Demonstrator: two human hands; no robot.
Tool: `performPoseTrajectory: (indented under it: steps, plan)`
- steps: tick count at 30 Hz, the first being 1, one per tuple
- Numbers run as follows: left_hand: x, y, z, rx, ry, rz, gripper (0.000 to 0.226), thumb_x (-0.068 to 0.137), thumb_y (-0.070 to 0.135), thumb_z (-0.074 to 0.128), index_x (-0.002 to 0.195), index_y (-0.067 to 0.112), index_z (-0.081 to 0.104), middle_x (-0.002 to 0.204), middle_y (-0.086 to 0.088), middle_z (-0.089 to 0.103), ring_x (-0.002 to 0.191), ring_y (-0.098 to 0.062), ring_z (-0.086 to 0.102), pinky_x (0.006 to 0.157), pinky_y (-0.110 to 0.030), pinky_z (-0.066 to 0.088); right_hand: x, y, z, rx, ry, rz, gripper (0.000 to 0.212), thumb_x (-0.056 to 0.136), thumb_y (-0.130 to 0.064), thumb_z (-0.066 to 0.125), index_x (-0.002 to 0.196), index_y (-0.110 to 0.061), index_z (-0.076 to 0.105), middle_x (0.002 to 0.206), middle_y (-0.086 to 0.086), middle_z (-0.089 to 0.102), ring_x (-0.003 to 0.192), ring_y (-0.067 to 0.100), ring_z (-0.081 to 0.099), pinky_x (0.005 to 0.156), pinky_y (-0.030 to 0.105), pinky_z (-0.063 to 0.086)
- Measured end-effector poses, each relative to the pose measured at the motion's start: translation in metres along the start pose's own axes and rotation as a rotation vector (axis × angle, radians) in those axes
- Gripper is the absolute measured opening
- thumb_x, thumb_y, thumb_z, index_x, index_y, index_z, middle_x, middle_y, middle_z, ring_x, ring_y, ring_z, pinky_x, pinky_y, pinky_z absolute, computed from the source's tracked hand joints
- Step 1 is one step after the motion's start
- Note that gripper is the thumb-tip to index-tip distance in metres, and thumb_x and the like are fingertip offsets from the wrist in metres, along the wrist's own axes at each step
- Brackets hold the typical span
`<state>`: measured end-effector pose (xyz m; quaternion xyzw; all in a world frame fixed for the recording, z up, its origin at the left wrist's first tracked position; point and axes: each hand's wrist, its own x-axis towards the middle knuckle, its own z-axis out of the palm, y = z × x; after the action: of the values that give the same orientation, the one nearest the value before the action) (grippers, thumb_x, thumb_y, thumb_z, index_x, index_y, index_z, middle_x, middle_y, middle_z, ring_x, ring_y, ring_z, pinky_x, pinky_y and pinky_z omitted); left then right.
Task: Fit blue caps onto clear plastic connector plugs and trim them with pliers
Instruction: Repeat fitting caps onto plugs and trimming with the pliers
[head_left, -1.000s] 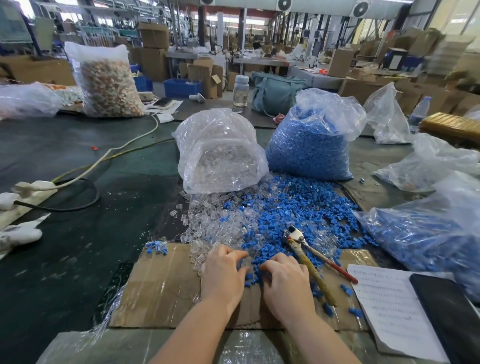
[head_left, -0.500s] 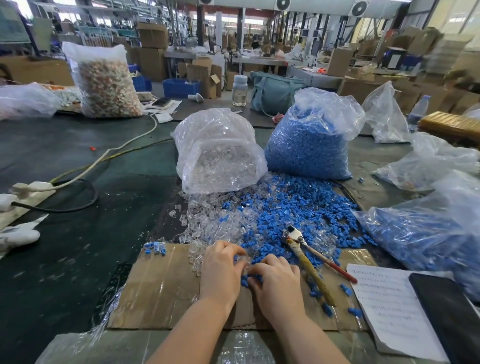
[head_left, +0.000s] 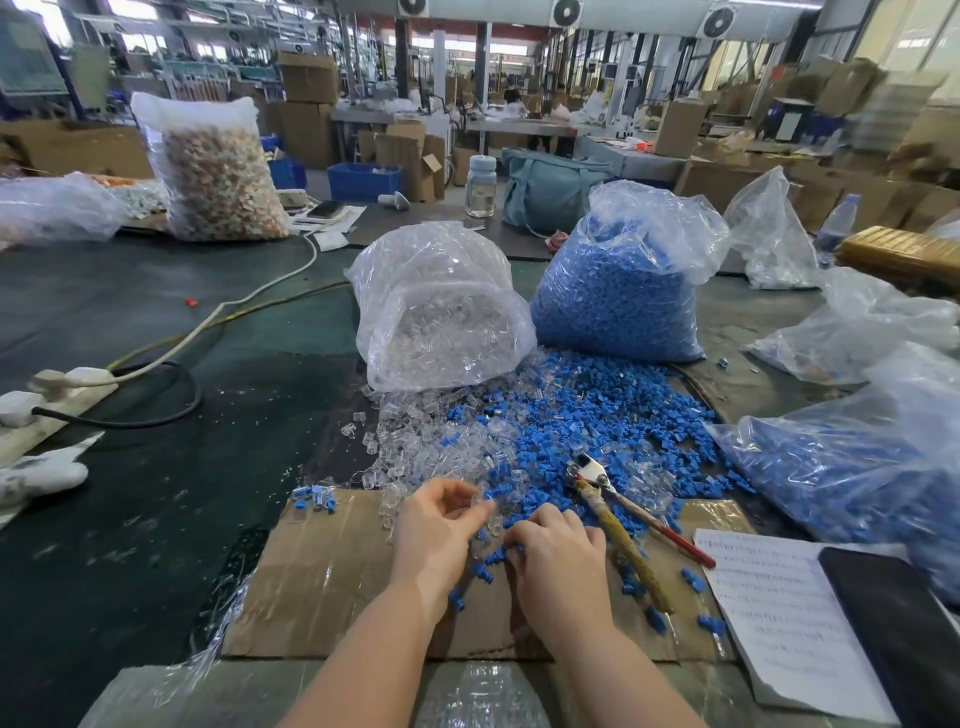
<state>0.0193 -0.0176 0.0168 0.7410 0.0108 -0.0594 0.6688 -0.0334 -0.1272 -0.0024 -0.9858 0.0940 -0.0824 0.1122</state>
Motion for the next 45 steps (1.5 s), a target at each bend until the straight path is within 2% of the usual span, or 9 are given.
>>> performPoseTrajectory:
  steps: [5, 11, 19, 22, 24, 28, 32, 40, 45]
  plan:
    - [-0.004, -0.005, -0.001, -0.086, 0.018, -0.042, 0.005, 0.084, 0.011, 0.066, 0.080, 0.013, 0.065, 0.070, -0.001, 0.066, 0.067, -0.012, 0.062, 0.067, -0.024, 0.052, -0.002, -0.003, 0.003, 0.052, 0.017, -0.066, 0.022, 0.093, -0.040, 0.050, 0.106, -0.031, 0.065, 0.108, -0.006, 0.051, 0.106, 0.019, 0.043, 0.090, 0.036, 0.027]
    - [-0.008, -0.006, -0.005, -0.084, -0.031, -0.048, 0.023, 0.083, 0.001, 0.064, 0.095, 0.021, 0.065, 0.090, 0.001, 0.067, 0.087, -0.013, 0.064, 0.082, -0.027, 0.052, 0.000, -0.004, 0.004, 0.016, -0.016, -0.046, 0.018, 0.092, -0.040, 0.051, 0.106, -0.029, 0.056, 0.113, -0.008, 0.048, 0.111, 0.016, 0.038, 0.092, 0.035, 0.026]
    - [-0.013, -0.004, -0.009, -0.053, -0.038, -0.047, 0.015, 0.085, 0.000, 0.063, 0.086, 0.014, 0.069, 0.080, -0.003, 0.069, 0.071, -0.013, 0.061, 0.055, -0.011, 0.048, -0.001, 0.002, -0.004, 0.074, 0.065, 0.003, 0.007, 0.092, -0.035, 0.051, 0.096, -0.030, 0.048, 0.101, -0.014, 0.055, 0.102, 0.012, 0.046, 0.086, 0.030, 0.027]
    - [-0.014, -0.004, -0.008, -0.040, -0.040, -0.037, 0.019, 0.085, 0.001, 0.062, 0.084, 0.018, 0.069, 0.083, -0.002, 0.069, 0.080, -0.014, 0.063, 0.064, -0.014, 0.049, -0.002, 0.004, -0.008, 0.163, 0.092, 0.016, 0.009, 0.092, -0.031, 0.052, 0.090, -0.030, 0.044, 0.090, -0.012, 0.057, 0.092, 0.012, 0.050, 0.080, 0.027, 0.029]
    - [-0.015, -0.003, -0.007, -0.043, -0.058, -0.032, 0.022, 0.086, 0.001, 0.061, 0.086, 0.021, 0.068, 0.086, 0.001, 0.069, 0.084, -0.012, 0.063, 0.070, -0.015, 0.048, -0.002, 0.004, -0.010, 0.267, 0.106, 0.049, 0.007, 0.092, -0.030, 0.056, 0.090, -0.027, 0.049, 0.089, -0.009, 0.059, 0.087, 0.012, 0.049, 0.077, 0.025, 0.035]
    - [-0.016, -0.001, -0.006, 0.025, -0.055, 0.006, 0.021, 0.088, 0.004, 0.059, 0.083, 0.022, 0.069, 0.082, 0.002, 0.067, 0.074, -0.008, 0.057, 0.055, -0.004, 0.042, 0.000, 0.005, -0.012, 0.451, 0.106, 0.126, 0.006, 0.090, -0.023, 0.061, 0.095, -0.022, 0.064, 0.091, -0.008, 0.064, 0.090, 0.011, 0.055, 0.082, 0.026, 0.045]
    - [-0.018, -0.001, -0.008, -0.002, -0.092, -0.022, 0.014, 0.089, 0.012, 0.059, 0.083, 0.020, 0.069, 0.075, 0.000, 0.067, 0.067, -0.011, 0.056, 0.056, -0.014, 0.045, 0.000, 0.007, -0.015, 0.598, 0.108, 0.197, 0.012, 0.090, -0.015, 0.061, 0.095, -0.022, 0.069, 0.090, -0.009, 0.066, 0.089, 0.007, 0.058, 0.082, 0.024, 0.048]
    - [-0.017, -0.005, -0.007, 0.199, -0.053, 0.041, 0.024, 0.080, 0.002, 0.068, 0.072, 0.024, 0.066, 0.075, 0.006, 0.068, 0.073, -0.006, 0.063, 0.062, -0.008, 0.045, 0.000, 0.007, -0.015, 0.666, 0.108, 0.236, 0.019, 0.089, -0.012, 0.062, 0.083, -0.030, 0.064, 0.081, -0.018, 0.062, 0.080, -0.002, 0.057, 0.071, 0.012, 0.042]
    - [-0.017, -0.007, -0.008, 0.284, -0.055, 0.075, 0.024, 0.082, 0.006, 0.068, 0.074, 0.029, 0.065, 0.077, 0.010, 0.067, 0.076, -0.003, 0.062, 0.064, -0.009, 0.043, 0.001, 0.008, -0.013, 0.639, 0.109, 0.250, 0.015, 0.089, -0.013, 0.061, 0.087, -0.026, 0.067, 0.083, -0.014, 0.064, 0.081, 0.001, 0.058, 0.075, 0.019, 0.048]
